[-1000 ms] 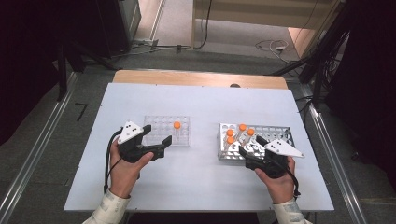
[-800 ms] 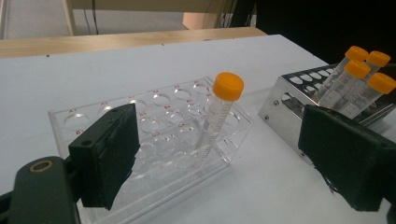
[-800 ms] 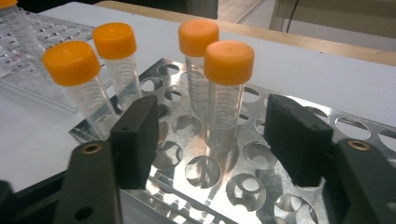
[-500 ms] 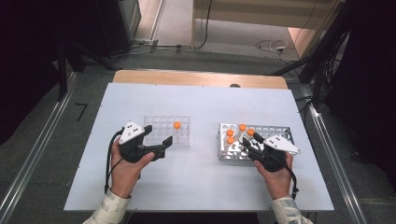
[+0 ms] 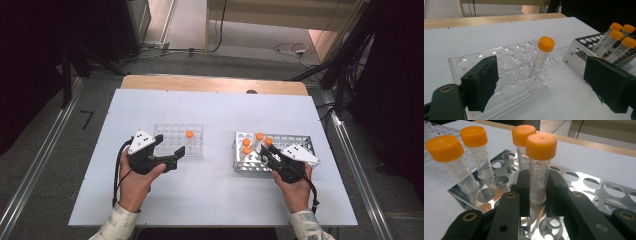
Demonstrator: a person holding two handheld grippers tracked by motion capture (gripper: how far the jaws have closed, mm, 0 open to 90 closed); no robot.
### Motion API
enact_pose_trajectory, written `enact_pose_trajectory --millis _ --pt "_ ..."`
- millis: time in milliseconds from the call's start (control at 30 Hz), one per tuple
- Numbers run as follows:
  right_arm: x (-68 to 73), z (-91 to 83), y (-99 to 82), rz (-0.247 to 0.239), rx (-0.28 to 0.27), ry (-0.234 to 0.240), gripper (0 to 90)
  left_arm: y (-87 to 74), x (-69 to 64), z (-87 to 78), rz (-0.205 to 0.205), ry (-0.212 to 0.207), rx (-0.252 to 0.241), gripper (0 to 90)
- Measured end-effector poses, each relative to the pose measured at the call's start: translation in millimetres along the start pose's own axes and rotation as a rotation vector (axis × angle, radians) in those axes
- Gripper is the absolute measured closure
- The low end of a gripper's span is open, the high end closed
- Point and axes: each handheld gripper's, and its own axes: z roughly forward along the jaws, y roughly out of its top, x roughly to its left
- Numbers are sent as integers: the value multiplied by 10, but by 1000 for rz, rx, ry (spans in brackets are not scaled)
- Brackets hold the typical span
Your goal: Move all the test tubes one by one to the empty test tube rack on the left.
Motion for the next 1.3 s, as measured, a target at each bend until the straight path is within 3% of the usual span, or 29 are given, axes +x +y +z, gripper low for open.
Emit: enact_pose_trajectory --millis 467,667,1000,1300 --pt "-17 -267 267 27 -96 6 719 -4 -9 10 1 -3 4 124" --pt "16 -411 375 22 -124 31 719 0 -10 -1 1 -4 3 124" --pt "167 -599 436 -9 -85 90 720 11 5 -30 -5 -5 -4 126" --pt "447 -610 464 -57 -64 187 720 11 -1 -26 1 -5 -1 126"
